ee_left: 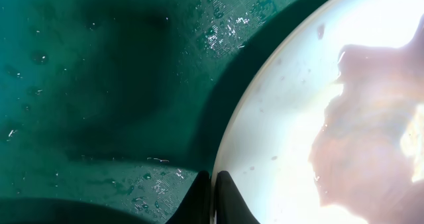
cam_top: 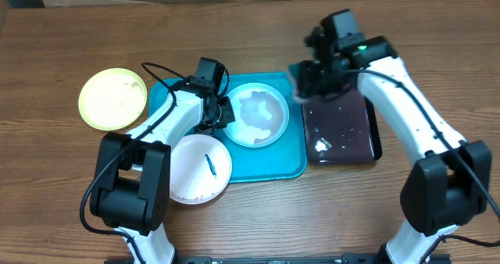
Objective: Clean dirty plates on tray and stack at the side
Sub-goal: 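Return the sponge to the black tray with the right gripper, then release the sponge and raise the right gripper to the right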
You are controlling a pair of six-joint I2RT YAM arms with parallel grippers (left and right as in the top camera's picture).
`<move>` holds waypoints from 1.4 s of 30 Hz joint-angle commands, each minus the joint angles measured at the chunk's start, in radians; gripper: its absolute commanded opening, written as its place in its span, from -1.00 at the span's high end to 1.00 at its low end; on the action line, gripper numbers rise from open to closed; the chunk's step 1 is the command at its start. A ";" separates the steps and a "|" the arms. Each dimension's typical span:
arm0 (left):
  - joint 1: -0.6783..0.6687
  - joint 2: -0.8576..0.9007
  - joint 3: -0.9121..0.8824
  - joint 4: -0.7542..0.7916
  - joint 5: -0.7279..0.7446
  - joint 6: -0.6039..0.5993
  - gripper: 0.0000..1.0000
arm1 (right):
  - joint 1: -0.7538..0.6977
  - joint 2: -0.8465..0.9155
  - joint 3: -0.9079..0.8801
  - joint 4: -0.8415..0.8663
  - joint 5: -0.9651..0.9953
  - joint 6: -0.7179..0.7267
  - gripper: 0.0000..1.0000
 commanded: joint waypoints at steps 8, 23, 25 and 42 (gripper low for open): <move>-0.006 -0.004 -0.020 -0.001 -0.007 0.024 0.91 | -0.053 -0.007 -0.074 -0.082 0.449 -0.023 0.93; -0.007 -0.004 -0.020 0.000 -0.007 0.024 0.92 | -0.048 -0.006 -0.289 0.154 0.516 -0.034 0.93; -0.007 -0.004 -0.020 0.000 -0.008 0.024 0.91 | -0.048 -0.006 -0.294 0.155 0.517 -0.034 0.93; -0.007 -0.004 -0.020 0.000 -0.008 0.025 0.67 | -0.084 -0.007 -0.221 0.114 0.378 -0.033 -0.43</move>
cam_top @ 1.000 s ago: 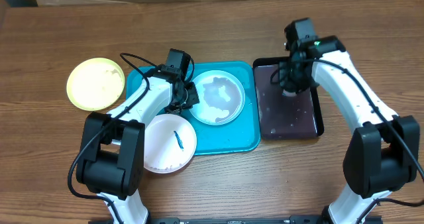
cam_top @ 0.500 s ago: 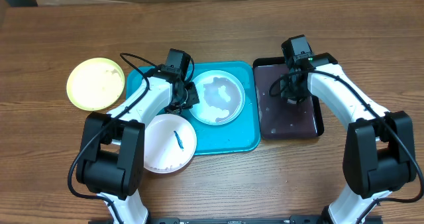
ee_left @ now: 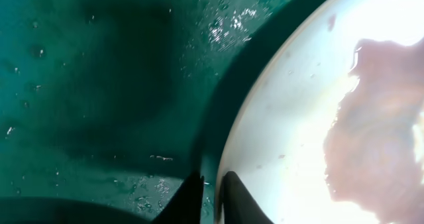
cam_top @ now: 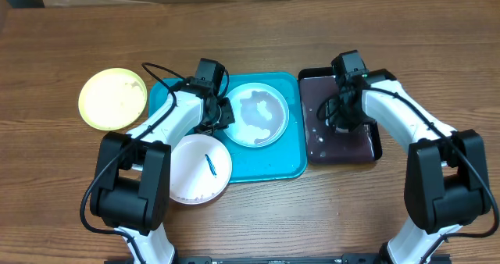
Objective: Clean dirty plates on tray and stack at the side
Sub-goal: 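Release the sponge and raise the right gripper to the right, then lift the white plate with the left gripper and swing it right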
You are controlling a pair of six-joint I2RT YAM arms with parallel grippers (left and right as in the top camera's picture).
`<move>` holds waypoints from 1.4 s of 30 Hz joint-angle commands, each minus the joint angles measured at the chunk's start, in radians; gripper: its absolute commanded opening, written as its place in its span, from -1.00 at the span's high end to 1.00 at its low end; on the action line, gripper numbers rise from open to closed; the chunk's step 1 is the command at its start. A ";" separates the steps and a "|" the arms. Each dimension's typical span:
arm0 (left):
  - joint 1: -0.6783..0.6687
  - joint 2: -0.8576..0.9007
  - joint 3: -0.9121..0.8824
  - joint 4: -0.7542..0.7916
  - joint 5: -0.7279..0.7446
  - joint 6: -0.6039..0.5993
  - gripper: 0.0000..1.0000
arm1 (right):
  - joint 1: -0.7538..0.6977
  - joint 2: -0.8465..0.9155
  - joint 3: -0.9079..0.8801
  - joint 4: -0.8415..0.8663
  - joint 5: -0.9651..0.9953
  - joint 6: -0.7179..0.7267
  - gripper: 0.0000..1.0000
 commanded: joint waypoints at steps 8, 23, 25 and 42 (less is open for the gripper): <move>-0.007 -0.004 -0.013 0.001 -0.010 0.016 0.52 | -0.161 -0.009 0.291 -0.094 -0.072 0.050 -0.84; -0.007 -0.004 -0.045 0.050 -0.009 0.014 0.50 | -0.396 -0.009 0.285 -0.129 -0.087 0.106 -1.00; -0.007 -0.004 -0.045 0.053 -0.008 0.014 0.65 | -0.396 -0.009 0.285 -0.129 -0.087 0.106 -1.00; 0.003 -0.005 0.295 -0.136 -0.008 0.170 0.92 | -0.396 -0.009 0.285 -0.130 -0.087 0.106 -1.00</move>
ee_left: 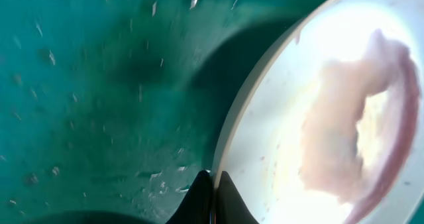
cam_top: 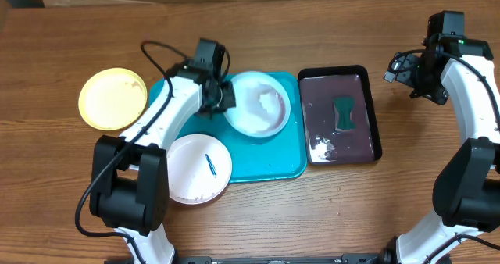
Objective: Clean dirty plates on tray and stack at the side
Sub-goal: 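Lift the white plate with the left gripper and swing it right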
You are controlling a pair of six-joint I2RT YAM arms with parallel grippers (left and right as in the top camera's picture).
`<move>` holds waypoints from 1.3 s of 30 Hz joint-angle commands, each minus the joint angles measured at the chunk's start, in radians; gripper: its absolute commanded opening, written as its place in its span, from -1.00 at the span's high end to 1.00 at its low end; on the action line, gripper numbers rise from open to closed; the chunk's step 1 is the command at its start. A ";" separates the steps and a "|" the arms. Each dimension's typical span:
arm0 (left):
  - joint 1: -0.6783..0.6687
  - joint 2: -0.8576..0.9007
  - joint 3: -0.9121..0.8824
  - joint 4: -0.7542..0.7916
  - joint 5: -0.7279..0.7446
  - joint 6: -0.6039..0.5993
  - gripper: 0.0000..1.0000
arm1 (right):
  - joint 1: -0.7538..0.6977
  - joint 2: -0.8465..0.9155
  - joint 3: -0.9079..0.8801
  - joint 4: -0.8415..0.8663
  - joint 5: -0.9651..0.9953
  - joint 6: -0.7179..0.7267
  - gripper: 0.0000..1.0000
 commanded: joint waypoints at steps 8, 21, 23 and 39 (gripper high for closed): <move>-0.005 -0.001 0.321 -0.118 -0.008 0.075 0.92 | -0.001 -0.008 0.007 0.002 -0.001 0.004 -1.00; -0.146 -0.001 0.394 -0.089 -0.191 0.083 0.91 | -0.001 -0.008 0.007 0.002 -0.001 0.004 -1.00; -0.180 -0.001 0.394 -0.082 -0.257 0.083 0.92 | -0.001 -0.008 0.006 0.002 -0.001 0.004 -1.00; -0.515 -0.001 0.394 0.011 -0.870 0.281 0.92 | -0.001 -0.008 0.006 0.002 -0.001 0.004 -1.00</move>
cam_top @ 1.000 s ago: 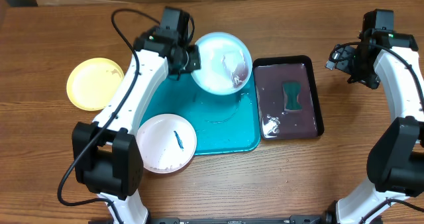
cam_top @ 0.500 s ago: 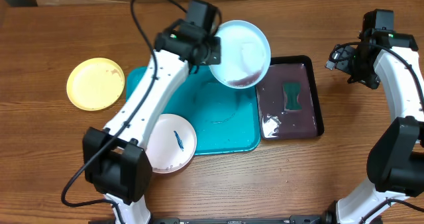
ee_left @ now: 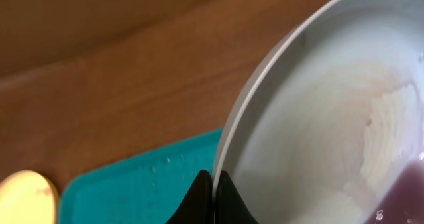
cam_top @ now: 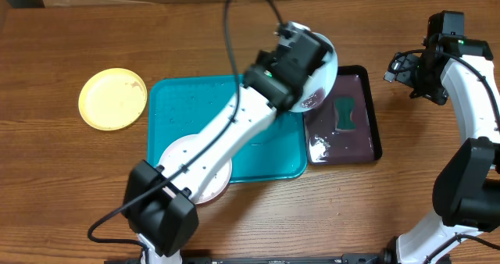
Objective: Clean dirty plates on tray and stack at the side
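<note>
A white plate [cam_top: 326, 67] hangs tilted over the left edge of the dark tray [cam_top: 373, 131]. My left gripper [cam_top: 303, 73] is shut on its rim. In the left wrist view the two fingertips [ee_left: 203, 187] pinch the rim of the plate [ee_left: 311, 124], and purple liquid [ee_left: 405, 199] pools at its low side. Purple liquid [cam_top: 312, 101] also shows below the plate. A second white plate [cam_top: 205, 187] lies at the front left corner of the teal tray [cam_top: 187, 112], partly under my left arm. My right gripper [cam_top: 394, 67] is open and empty at the far right.
A yellow plate [cam_top: 113, 98] rests on the wooden table left of the teal tray. A green sponge [cam_top: 344, 113] lies in the dark tray among purple liquid. My left arm crosses the teal tray diagonally.
My left gripper, still shut on the white plate's rim, has gone from over the teal tray up and right to the dark tray's edge. The right arm has not moved.
First the left gripper was shut on the rim of the plate lying in the teal tray, while the right held the sponge above the dark tray. Then the left jaws stood slightly apart. Later the sponge lay in the dark tray, the right arm far right, the plate tilted up; now over the dark tray.
</note>
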You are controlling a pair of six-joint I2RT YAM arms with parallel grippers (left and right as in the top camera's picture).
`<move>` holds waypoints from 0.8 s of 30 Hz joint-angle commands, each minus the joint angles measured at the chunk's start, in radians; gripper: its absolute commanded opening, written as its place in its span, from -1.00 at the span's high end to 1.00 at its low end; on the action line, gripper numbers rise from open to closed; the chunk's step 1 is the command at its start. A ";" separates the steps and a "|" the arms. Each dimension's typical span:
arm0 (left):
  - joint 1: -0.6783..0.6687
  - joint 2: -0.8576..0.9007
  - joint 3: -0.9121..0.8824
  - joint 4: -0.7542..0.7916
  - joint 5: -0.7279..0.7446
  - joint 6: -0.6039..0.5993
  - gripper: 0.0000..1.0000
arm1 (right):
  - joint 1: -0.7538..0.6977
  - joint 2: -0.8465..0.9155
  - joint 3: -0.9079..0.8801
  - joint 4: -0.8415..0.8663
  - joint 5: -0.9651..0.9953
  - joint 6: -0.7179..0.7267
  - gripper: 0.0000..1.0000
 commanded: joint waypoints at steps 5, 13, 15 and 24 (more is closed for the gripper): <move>-0.151 -0.001 0.034 0.086 -0.347 0.196 0.92 | -0.001 -0.008 0.007 0.002 -0.001 0.004 -1.00; -0.251 -0.001 0.034 0.187 -0.548 0.366 0.92 | -0.001 -0.008 0.007 0.002 -0.001 0.004 -1.00; -0.268 -0.001 0.034 0.216 -0.588 0.402 0.92 | -0.001 -0.008 0.007 0.002 -0.001 0.004 -1.00; -0.318 -0.001 0.034 0.336 -0.646 0.568 0.92 | -0.001 -0.008 0.007 0.002 -0.001 0.004 -1.00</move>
